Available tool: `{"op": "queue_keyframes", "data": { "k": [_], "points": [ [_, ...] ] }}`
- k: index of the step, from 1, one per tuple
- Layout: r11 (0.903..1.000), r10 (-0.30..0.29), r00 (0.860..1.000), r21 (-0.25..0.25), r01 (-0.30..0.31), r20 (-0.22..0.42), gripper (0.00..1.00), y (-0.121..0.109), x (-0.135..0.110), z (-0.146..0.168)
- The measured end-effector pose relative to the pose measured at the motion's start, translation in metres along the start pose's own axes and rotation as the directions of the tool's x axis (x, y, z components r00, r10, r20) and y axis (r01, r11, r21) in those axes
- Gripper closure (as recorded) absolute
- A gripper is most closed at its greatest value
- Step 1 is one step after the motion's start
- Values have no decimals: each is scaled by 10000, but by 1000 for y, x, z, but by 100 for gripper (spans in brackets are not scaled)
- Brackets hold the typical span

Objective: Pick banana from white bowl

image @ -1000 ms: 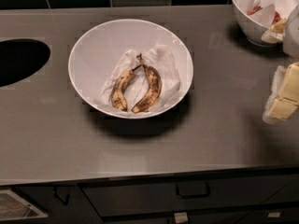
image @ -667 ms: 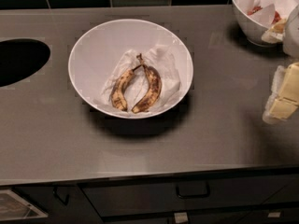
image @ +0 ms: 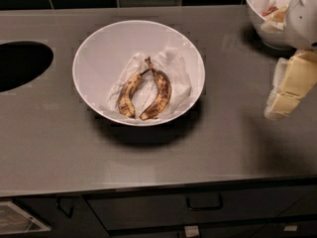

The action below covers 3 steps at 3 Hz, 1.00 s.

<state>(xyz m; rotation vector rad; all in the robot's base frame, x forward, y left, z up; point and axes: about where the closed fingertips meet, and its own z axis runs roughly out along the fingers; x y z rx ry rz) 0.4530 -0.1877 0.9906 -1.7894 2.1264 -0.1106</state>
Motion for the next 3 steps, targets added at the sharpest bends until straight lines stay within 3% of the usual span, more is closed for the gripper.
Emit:
{"op": "queue_keyframes", "data": {
  "k": [2, 3],
  "points": [
    [9905, -1377, 9888, 55, 1377, 573, 0, -14, -50, 14],
    [9903, -1386, 9887, 55, 1385, 573, 0, -14, -50, 14]
  ]
}}
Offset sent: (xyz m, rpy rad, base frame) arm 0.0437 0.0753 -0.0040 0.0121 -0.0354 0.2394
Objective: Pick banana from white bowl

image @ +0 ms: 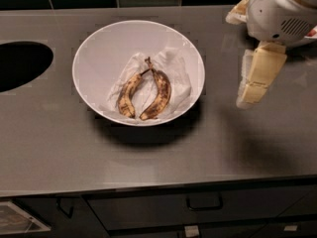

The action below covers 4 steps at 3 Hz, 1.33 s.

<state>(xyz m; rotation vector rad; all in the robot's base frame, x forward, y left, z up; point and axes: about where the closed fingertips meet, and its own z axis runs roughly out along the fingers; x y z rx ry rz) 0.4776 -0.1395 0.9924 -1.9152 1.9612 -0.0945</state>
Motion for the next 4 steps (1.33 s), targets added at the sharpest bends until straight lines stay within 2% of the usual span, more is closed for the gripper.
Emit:
{"op": "queue_keyframes", "data": {
  "k": [1, 2, 3, 4],
  "points": [
    [9987, -505, 9987, -41, 505, 25, 0, -7, -11, 3],
    [9879, -1504, 9886, -382, 1505, 48, 0, -21, -32, 16],
    [9634, -2508, 9680, -950, 2508, 122, 0, -32, -54, 38],
    [9352, -3243, 9455, -1402, 3251, 285, 0, -40, -71, 60]
  ]
}}
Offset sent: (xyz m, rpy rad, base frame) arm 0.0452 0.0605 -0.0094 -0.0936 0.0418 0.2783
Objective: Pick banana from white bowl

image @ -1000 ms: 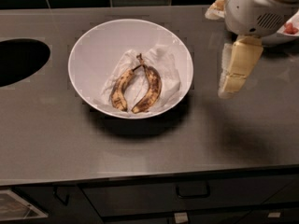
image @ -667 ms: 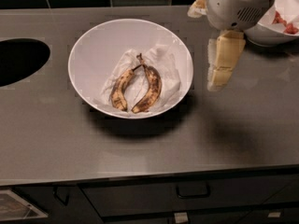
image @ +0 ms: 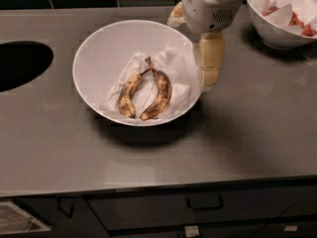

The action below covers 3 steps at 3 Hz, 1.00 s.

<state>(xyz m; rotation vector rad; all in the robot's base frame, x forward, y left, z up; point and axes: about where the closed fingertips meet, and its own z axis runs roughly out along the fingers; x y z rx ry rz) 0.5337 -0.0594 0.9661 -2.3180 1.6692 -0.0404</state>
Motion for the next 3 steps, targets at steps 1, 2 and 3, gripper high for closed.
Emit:
{"op": "queue_keyframes", "data": {
  "k": [1, 2, 3],
  "points": [
    [9977, -631, 9980, -228, 633, 100, 0, -14, -12, 14],
    [9918, -1272, 9918, -132, 1273, 110, 0, -27, -28, 21],
    [9918, -1273, 9918, -124, 1274, 112, 0, -27, -28, 21]
  ]
}}
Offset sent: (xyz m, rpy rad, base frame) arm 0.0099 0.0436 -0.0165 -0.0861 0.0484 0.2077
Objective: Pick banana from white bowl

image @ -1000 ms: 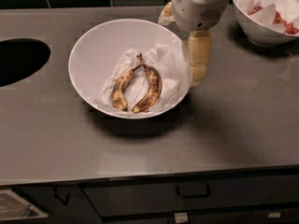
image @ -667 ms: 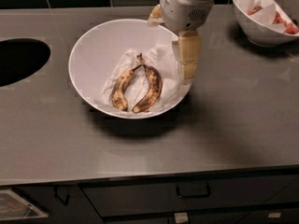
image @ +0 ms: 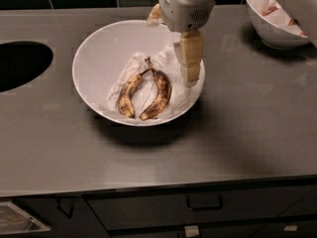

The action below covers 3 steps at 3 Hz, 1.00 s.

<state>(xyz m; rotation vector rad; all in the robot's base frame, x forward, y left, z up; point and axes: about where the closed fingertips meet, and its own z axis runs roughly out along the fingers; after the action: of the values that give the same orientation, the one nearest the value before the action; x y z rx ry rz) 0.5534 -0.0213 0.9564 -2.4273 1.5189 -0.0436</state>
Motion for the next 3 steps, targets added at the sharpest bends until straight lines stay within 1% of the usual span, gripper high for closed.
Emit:
{"op": "queue_keyframes", "data": {
  "k": [1, 2, 3],
  "points": [
    [9985, -409, 9990, 381, 403, 155, 0, -12, -8, 6],
    [9940, -945, 9947, 592, 920, 410, 5, -24, -18, 14],
    [9872, -1504, 9863, 632, 1462, 682, 10, -33, -27, 24]
  ]
}}
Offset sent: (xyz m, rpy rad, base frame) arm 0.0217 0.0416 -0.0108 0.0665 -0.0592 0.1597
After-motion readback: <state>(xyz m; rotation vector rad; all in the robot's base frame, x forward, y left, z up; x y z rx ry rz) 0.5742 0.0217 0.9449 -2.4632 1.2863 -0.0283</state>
